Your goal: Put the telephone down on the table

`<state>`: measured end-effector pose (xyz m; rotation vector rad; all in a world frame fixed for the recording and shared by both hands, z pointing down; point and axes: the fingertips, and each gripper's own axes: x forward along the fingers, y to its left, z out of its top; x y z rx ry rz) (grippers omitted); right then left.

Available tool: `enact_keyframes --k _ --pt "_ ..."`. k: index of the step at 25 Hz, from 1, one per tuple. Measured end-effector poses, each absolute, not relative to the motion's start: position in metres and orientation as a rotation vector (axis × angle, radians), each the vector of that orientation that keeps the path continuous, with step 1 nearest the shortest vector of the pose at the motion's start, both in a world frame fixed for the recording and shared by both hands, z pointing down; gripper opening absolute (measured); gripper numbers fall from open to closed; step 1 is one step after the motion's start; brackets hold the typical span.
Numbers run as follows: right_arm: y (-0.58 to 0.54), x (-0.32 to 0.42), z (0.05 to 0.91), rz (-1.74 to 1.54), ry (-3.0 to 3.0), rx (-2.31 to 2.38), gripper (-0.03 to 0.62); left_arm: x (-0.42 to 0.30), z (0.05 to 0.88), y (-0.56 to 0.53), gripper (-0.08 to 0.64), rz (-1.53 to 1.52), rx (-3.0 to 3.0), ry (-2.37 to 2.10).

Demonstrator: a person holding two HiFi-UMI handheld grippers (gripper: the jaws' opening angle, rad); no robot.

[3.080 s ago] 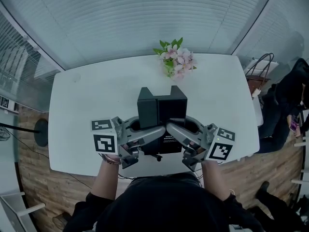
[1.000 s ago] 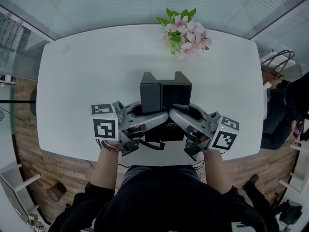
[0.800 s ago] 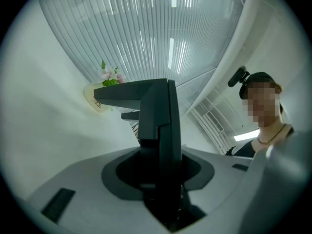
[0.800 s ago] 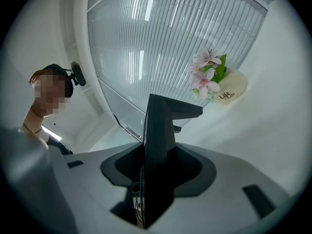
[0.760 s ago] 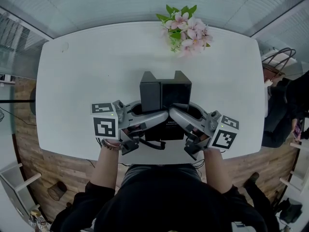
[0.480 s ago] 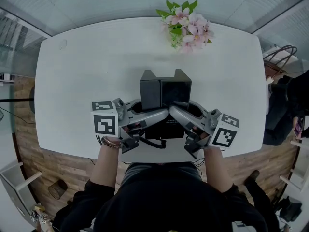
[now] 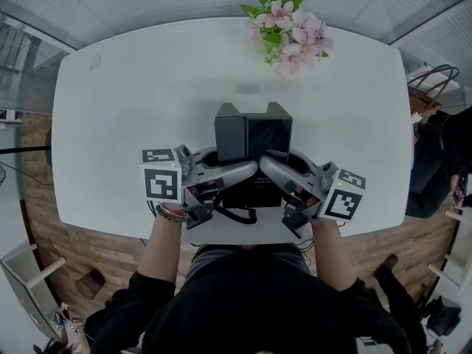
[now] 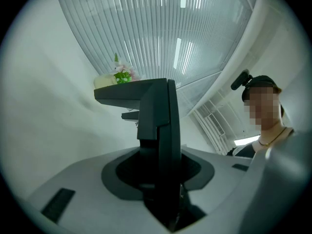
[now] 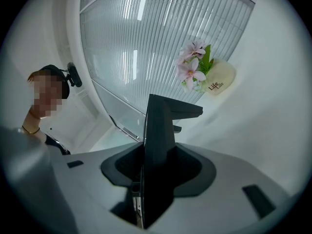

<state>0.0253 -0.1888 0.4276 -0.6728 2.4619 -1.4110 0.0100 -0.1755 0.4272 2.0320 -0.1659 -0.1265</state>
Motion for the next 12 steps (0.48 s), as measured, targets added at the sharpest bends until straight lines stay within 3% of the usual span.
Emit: enact_keyframes --k 12 --pt "-0.190 0.026 0.441 -1.448 2.433 -0.689 0.189 0.010 0.440 -0.176 0.183 -0.113 2.003 -0.163"
